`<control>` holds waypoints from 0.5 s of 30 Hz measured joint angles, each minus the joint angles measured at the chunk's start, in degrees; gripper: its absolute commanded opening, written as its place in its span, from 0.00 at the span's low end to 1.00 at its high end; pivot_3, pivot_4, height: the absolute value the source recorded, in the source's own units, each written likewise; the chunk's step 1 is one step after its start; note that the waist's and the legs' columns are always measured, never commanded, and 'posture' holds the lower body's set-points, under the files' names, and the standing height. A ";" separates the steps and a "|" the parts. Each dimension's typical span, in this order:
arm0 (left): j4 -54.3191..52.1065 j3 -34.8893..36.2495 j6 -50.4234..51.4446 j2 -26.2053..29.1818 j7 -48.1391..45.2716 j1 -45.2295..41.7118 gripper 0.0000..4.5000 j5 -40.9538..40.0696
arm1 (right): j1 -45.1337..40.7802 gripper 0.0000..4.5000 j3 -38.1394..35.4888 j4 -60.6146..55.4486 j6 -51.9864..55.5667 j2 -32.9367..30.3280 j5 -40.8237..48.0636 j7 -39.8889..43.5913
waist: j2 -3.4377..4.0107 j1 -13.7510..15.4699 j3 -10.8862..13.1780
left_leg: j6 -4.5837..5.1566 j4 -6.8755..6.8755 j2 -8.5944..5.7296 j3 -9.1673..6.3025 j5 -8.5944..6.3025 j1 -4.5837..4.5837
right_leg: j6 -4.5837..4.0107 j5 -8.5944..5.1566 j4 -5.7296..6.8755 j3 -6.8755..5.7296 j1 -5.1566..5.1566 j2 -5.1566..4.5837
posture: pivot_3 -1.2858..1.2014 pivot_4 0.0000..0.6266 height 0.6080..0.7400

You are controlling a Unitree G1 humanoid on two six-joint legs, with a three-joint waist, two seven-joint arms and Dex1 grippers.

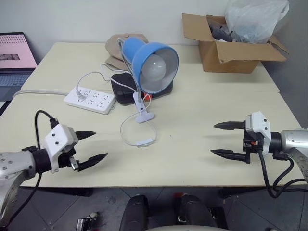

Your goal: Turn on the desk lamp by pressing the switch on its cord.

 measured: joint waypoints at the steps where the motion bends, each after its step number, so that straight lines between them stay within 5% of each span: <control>1: 0.00 -0.09 0.00 -0.04 0.01 -0.04 0.98 0.00 | 0.00 1.00 0.00 0.00 0.00 0.00 0.00 -0.01 | 0.00 0.00 0.00 | 0.00 0.00 0.00 0.00 0.00 0.00 | 0.00 0.00 0.00 0.00 0.00 0.00 | 0.52 0.24 1.00; 15: -1.31 -2.48 -2.29 -1.98 1.52 -3.79 0.98 1.21 | -1.62 1.00 1.73 0.21 -0.33 1.00 -1.98 -0.99 | 0.00 0.02 0.00 | 0.00 0.02 -0.01 -0.01 0.00 0.00 | 0.03 0.02 0.05 0.00 0.01 0.01 | 0.52 0.24 1.00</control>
